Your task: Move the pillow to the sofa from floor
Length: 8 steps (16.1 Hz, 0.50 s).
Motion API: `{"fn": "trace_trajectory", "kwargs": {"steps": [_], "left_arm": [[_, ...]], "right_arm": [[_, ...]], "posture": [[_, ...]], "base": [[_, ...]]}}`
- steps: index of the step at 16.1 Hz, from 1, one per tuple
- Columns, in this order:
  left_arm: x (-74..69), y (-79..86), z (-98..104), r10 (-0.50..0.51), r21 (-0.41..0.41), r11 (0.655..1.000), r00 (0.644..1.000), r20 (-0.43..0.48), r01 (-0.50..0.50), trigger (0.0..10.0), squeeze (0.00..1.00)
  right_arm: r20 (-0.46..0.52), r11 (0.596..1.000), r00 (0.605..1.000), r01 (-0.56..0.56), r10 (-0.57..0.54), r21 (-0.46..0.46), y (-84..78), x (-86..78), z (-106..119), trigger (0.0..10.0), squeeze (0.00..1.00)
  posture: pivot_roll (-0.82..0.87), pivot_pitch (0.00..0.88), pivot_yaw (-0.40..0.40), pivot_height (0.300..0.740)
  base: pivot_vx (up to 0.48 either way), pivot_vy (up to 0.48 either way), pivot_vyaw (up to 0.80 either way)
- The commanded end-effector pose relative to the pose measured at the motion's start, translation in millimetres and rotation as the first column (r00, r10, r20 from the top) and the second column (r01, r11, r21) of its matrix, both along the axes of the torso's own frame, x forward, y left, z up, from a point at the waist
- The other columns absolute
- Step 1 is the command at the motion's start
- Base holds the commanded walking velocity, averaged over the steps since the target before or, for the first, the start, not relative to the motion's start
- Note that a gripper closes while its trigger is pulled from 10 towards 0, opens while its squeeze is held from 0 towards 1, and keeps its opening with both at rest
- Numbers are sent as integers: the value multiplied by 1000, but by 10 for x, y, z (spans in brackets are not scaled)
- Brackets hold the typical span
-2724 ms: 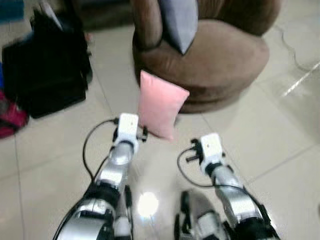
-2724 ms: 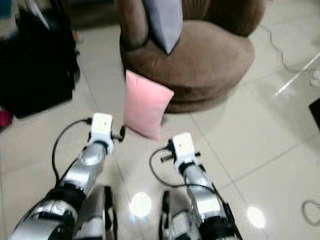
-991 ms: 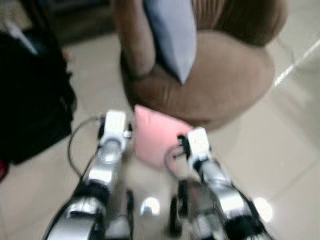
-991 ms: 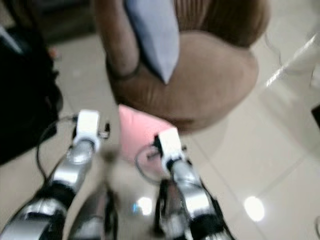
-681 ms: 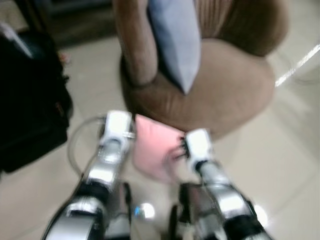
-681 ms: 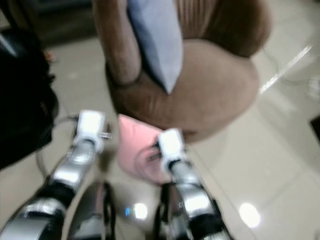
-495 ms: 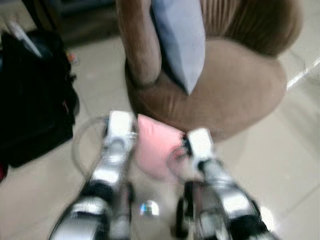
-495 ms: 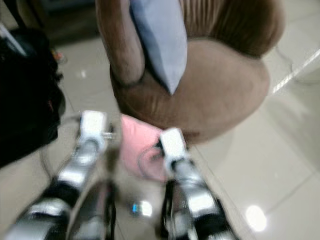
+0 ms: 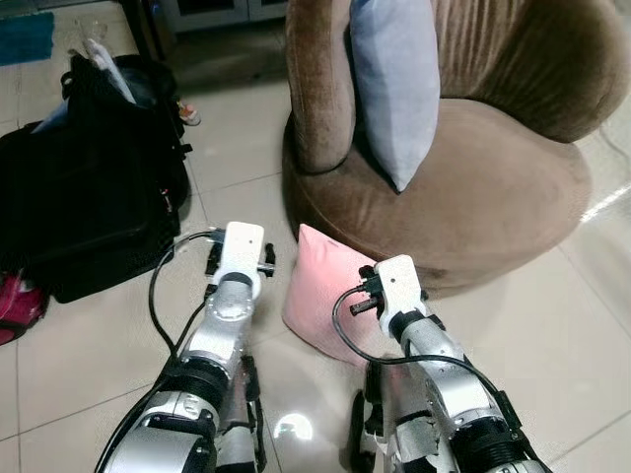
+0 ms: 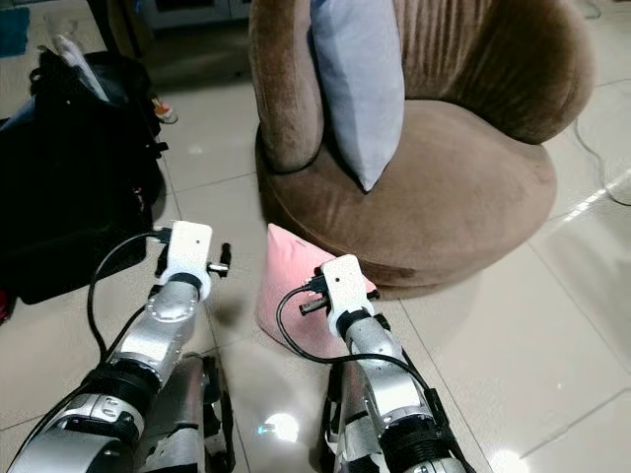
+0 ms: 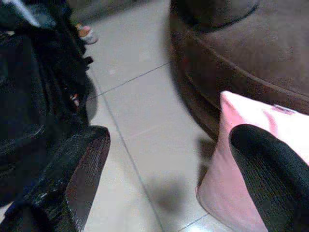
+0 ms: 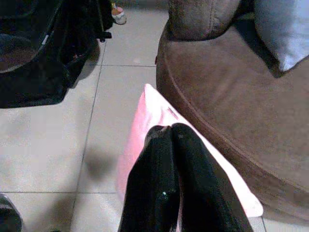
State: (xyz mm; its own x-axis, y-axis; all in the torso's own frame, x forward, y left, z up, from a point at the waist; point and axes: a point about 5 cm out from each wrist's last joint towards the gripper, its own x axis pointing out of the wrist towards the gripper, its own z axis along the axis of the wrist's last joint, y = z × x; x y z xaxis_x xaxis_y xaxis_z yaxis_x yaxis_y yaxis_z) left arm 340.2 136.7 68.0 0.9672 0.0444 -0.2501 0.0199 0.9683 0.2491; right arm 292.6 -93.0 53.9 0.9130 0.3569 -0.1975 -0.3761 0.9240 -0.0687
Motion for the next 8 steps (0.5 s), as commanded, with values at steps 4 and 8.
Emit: {"fn": "trace_trajectory", "kwargs": {"steps": [4, 8], "left_arm": [[-40, 16, -49, 15, 19, 1000, 1000, -14, -14, 10000, 0], [-47, 24, -42, 31, -10, 999, 1000, 2, -31, 10000, 0]], "right_arm": [[-20, 1000, 1000, -14, 14, -10, -5, -56, -60, 10000, 0], [-43, 1000, 999, 0, 0, 2, -12, -55, -82, 10000, 0]], "posture": [[-36, 274, -71, 633], [-36, 267, -74, 633]], "base": [[192, -374, 0], [0, -86, 173]]}}
